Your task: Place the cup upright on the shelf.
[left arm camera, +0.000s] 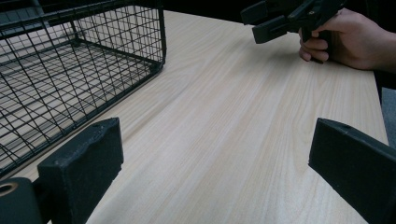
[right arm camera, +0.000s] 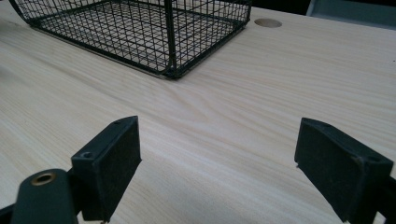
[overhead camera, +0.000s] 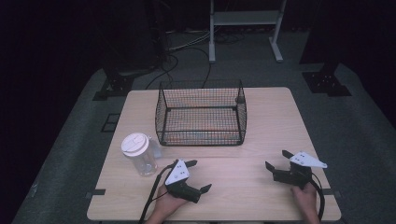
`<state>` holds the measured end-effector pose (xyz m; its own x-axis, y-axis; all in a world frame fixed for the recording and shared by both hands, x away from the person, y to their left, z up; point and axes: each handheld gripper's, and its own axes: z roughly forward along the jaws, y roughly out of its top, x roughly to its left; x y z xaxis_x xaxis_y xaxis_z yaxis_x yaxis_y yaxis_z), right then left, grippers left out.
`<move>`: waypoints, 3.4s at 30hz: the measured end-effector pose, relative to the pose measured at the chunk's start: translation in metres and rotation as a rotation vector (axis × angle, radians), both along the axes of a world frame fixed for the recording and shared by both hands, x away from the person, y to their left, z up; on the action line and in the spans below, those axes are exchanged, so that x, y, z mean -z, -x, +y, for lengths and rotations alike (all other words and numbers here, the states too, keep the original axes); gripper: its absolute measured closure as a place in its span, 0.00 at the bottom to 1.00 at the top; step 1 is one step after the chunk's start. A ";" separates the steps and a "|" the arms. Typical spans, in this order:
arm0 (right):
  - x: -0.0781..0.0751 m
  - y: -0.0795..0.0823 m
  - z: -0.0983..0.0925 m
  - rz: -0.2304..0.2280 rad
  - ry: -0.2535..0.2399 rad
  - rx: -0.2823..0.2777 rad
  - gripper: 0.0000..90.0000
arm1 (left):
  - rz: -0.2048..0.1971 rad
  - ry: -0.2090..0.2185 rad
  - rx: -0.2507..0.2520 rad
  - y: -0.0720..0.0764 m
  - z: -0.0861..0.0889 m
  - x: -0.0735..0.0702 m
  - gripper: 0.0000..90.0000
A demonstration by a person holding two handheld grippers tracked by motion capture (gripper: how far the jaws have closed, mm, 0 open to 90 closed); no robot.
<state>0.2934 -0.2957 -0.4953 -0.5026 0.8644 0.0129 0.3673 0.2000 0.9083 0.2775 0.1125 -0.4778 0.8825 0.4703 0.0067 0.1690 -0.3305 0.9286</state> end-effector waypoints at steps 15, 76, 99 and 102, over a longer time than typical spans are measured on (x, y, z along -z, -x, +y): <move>0.000 0.001 0.002 -0.004 0.012 -0.009 0.15 | 0.013 0.013 0.012 0.007 0.005 -0.010 0.02; 0.001 0.000 0.004 0.004 0.034 -0.006 0.15 | -0.003 -0.122 -0.149 0.076 0.157 -0.097 0.01; 0.001 0.000 0.004 0.003 0.041 -0.011 0.15 | 0.034 -0.154 -0.306 0.035 0.201 -0.097 0.00; 0.001 0.000 0.004 0.002 0.041 -0.012 0.15 | 0.043 -0.153 -0.305 0.026 0.201 -0.097 0.00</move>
